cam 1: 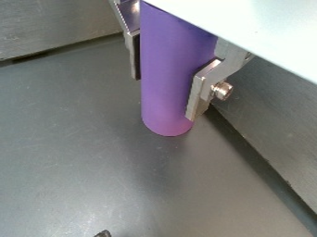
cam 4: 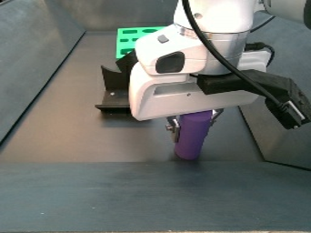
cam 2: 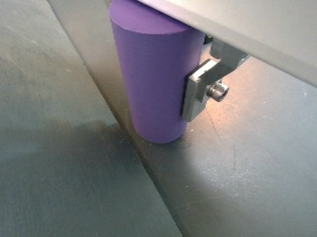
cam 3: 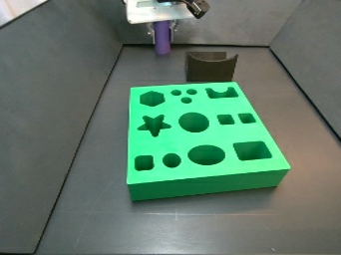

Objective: Pick up the round object. Move up. Move to above the board. Insert the round object.
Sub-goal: Pick up the round object, then move up.

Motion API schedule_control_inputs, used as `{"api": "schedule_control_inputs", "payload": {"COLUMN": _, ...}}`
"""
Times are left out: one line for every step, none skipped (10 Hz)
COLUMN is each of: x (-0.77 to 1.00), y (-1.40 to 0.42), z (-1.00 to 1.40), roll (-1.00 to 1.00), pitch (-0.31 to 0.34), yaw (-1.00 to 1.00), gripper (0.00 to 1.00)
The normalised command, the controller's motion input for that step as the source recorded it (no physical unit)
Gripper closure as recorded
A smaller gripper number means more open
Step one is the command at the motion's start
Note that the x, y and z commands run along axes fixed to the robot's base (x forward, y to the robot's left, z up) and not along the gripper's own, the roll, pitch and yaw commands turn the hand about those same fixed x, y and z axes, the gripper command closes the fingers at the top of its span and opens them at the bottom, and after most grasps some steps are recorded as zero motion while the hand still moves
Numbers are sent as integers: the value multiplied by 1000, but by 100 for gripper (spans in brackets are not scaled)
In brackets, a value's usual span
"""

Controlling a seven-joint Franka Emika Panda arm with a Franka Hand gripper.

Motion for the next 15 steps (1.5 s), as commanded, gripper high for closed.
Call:
{"api": "schedule_control_inputs", "payload": {"x": 0, "y": 0, "z": 0, "roll": 0, "pitch": 0, "yaw": 0, "gripper": 100}}
{"api": "schedule_control_inputs", "payload": {"x": 0, "y": 0, "z": 0, "roll": 0, "pitch": 0, "yaw": 0, "gripper": 100}}
{"api": "schedule_control_inputs", "payload": {"x": 0, "y": 0, "z": 0, "roll": 0, "pitch": 0, "yaw": 0, "gripper": 100}}
{"api": "schedule_control_inputs", "payload": {"x": 0, "y": 0, "z": 0, "roll": 0, "pitch": 0, "yaw": 0, "gripper": 100}}
{"api": "schedule_control_inputs", "payload": {"x": 0, "y": 0, "z": 0, "roll": 0, "pitch": 0, "yaw": 0, "gripper": 100}}
{"api": "schedule_control_inputs", "payload": {"x": 0, "y": 0, "z": 0, "roll": 0, "pitch": 0, "yaw": 0, "gripper": 100}}
{"api": "schedule_control_inputs", "payload": {"x": 0, "y": 0, "z": 0, "roll": 0, "pitch": 0, "yaw": 0, "gripper": 100}}
{"api": "schedule_control_inputs", "payload": {"x": 0, "y": 0, "z": 0, "roll": 0, "pitch": 0, "yaw": 0, "gripper": 100}}
{"api": "schedule_control_inputs", "payload": {"x": 0, "y": 0, "z": 0, "roll": 0, "pitch": 0, "yaw": 0, "gripper": 100}}
{"api": "schedule_control_inputs", "payload": {"x": 0, "y": 0, "z": 0, "roll": 0, "pitch": 0, "yaw": 0, "gripper": 100}}
{"api": "schedule_control_inputs", "payload": {"x": 0, "y": 0, "z": 0, "roll": 0, "pitch": 0, "yaw": 0, "gripper": 100}}
{"api": "schedule_control_inputs", "payload": {"x": 0, "y": 0, "z": 833, "roll": 0, "pitch": 0, "yaw": 0, "gripper": 100}}
{"api": "schedule_control_inputs", "payload": {"x": 10, "y": -49, "z": 800, "roll": -3, "pitch": 11, "yaw": -39, "gripper": 100}}
{"api": "schedule_control_inputs", "payload": {"x": -2, "y": -42, "z": 692, "roll": -2, "pitch": 23, "yaw": -38, "gripper": 100}}
{"api": "schedule_control_inputs", "payload": {"x": -10, "y": -22, "z": 497, "roll": 4, "pitch": 33, "yaw": -33, "gripper": 100}}
